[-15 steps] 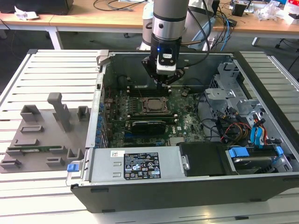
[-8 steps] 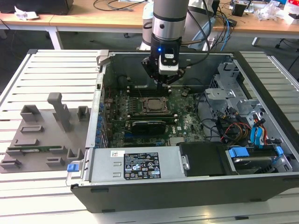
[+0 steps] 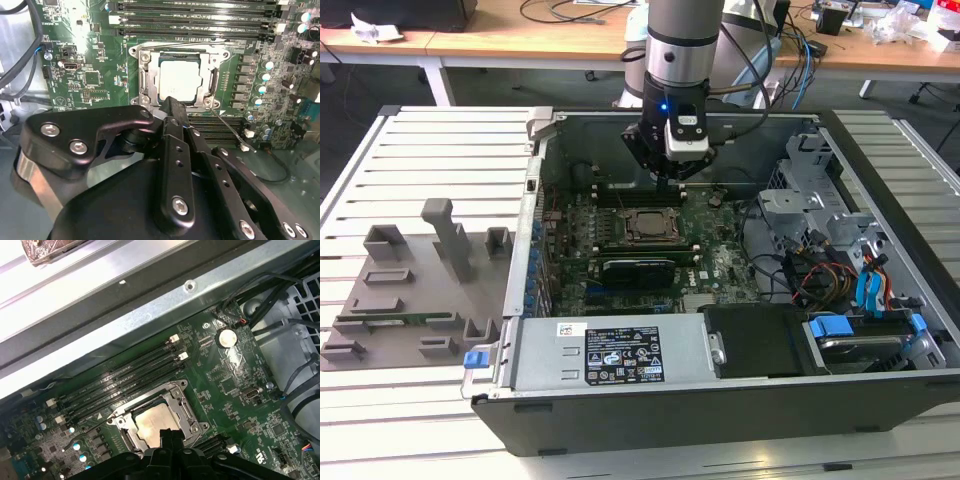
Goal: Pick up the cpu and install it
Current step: 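Install the first cpu locking lever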
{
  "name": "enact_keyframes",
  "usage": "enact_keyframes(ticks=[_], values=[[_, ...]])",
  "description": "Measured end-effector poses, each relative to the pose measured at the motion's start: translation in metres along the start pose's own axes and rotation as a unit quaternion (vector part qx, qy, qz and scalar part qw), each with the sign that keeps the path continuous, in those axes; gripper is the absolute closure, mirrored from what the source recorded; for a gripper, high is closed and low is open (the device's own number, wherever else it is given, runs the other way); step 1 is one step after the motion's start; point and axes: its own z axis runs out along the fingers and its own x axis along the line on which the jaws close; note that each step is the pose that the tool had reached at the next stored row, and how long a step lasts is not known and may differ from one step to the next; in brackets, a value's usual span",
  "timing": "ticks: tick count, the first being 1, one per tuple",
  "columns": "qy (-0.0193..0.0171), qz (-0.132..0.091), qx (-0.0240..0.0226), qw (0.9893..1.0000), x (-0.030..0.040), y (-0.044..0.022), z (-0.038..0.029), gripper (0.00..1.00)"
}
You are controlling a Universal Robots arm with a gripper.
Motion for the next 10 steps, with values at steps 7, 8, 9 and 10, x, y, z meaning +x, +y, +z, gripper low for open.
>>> enact_keyframes(ticks=[7,8,9,10], values=[[-0.0007,-0.028,-0.0004,0.9996,0.0000,0.0000,0.0000,0.89],[-0.0008,-0.032,-0.0005,0.9995,0.0000,0.0000,0.0000,0.89],[-0.0009,-0.034,-0.0005,0.9994,0.0000,0.0000,0.0000,0.89],[-0.0009,-0.036,-0.0005,0.9994,0.0000,0.0000,0.0000,0.89]])
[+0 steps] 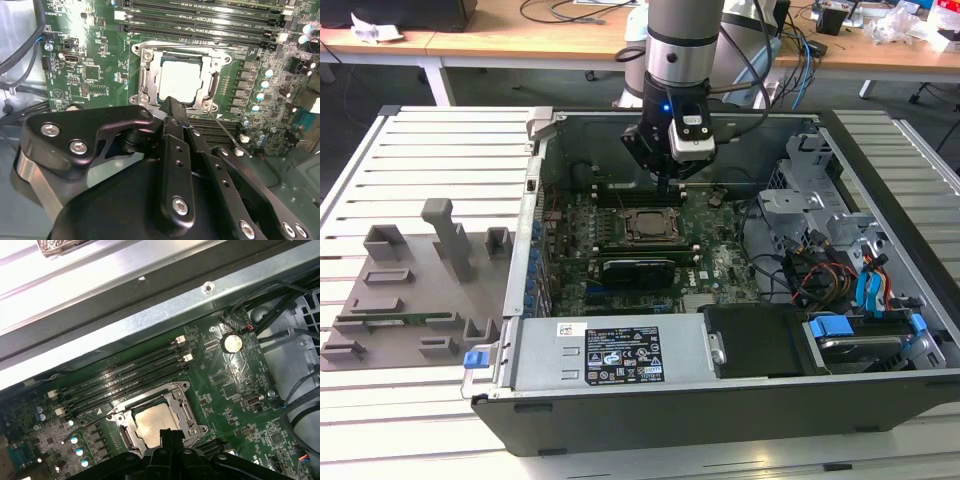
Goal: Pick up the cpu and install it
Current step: 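Install the first cpu locking lever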
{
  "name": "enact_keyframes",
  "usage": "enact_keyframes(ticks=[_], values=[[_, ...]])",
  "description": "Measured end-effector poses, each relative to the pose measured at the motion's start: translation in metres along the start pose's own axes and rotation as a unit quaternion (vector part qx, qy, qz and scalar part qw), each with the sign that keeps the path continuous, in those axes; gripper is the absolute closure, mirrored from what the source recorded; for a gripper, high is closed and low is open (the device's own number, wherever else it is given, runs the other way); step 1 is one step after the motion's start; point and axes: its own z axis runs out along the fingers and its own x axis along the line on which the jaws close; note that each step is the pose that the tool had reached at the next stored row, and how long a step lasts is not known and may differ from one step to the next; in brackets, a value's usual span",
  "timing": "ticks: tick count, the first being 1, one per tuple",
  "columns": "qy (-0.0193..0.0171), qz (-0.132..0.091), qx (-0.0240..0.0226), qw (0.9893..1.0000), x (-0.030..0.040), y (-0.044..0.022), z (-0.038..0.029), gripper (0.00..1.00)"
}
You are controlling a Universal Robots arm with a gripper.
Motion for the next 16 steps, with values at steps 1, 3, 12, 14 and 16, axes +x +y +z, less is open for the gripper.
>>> enact_keyframes(ticks=[1,3,12,14,16], values=[[-0.0001,-0.003,-0.0001,1.0000,0.0000,0.0000,0.0000,0.89],[-0.0002,-0.010,-0.0002,1.0000,0.0000,0.0000,0.0000,0.89],[-0.0009,-0.037,-0.0005,0.9993,0.0000,0.0000,0.0000,0.89],[-0.0011,-0.043,-0.0006,0.9991,0.0000,0.0000,0.0000,0.89],[-0.0012,-0.049,-0.0007,0.9988,0.0000,0.0000,0.0000,0.89]])
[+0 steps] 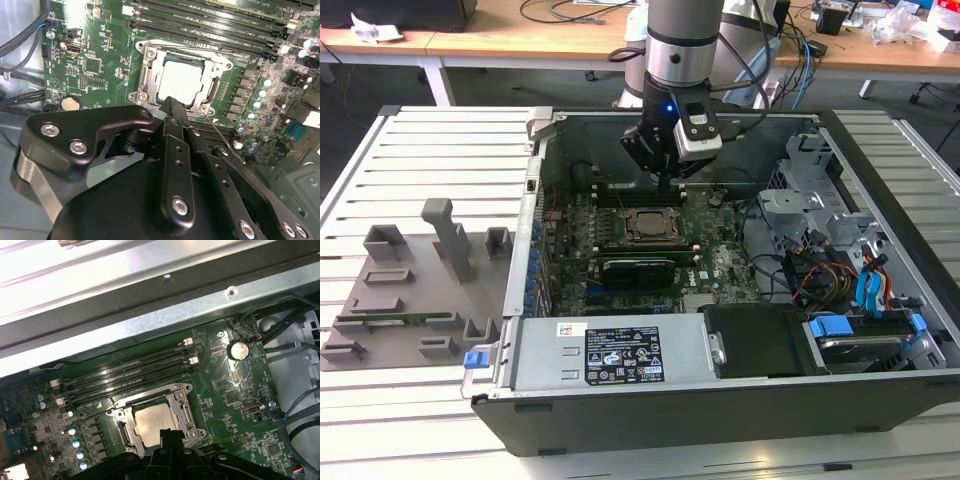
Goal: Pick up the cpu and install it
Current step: 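Install the first cpu locking lever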
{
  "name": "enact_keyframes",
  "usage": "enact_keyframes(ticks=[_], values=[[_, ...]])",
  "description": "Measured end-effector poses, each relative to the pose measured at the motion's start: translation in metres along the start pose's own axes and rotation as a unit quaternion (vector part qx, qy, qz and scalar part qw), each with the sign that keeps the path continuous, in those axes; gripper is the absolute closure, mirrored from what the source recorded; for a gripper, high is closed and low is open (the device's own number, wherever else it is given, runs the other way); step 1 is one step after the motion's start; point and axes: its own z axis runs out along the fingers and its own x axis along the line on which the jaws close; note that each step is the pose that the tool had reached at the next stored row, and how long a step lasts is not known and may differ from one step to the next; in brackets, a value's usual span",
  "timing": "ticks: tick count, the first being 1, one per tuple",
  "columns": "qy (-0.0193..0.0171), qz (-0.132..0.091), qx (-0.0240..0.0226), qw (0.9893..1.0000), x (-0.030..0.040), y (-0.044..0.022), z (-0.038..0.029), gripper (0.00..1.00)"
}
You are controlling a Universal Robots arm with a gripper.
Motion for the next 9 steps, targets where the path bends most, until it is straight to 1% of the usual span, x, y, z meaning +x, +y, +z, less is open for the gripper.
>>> enact_keyframes(ticks=[4,9], values=[[-0.0005,-0.021,-0.0003,0.9998,0.0000,0.0000,0.0000,0.89],[-0.0009,-0.036,-0.0005,0.9993,0.0000,0.0000,0.0000,0.89]])
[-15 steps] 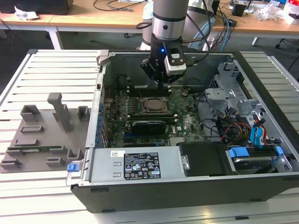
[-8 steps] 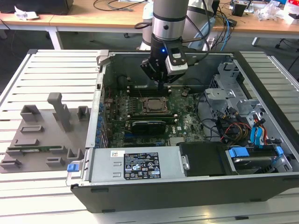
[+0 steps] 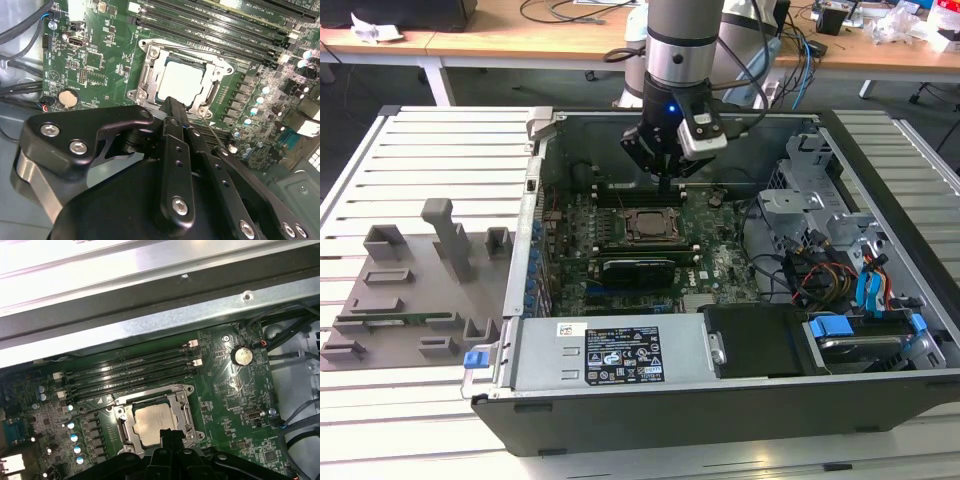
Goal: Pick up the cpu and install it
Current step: 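Install the first cpu locking lever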
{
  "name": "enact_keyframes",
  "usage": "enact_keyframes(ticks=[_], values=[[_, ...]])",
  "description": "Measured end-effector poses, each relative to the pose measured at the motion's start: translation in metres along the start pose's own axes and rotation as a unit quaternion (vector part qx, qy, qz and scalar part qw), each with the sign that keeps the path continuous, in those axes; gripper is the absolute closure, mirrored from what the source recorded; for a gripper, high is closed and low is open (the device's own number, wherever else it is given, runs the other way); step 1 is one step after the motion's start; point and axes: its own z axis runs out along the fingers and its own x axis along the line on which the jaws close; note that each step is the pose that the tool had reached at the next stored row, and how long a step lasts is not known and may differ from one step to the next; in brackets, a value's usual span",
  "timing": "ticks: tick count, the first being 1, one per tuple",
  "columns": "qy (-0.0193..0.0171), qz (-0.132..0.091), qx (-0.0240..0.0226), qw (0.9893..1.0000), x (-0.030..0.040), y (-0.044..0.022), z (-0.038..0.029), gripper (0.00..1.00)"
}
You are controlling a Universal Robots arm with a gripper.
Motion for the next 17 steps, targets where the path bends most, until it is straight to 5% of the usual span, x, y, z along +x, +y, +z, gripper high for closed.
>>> enact_keyframes(ticks=[9,17], values=[[-0.0010,-0.042,-0.0006,0.9991,0.0000,0.0000,0.0000,0.89],[-0.0020,-0.081,-0.0012,0.9967,0.0000,0.0000,0.0000,0.89]])
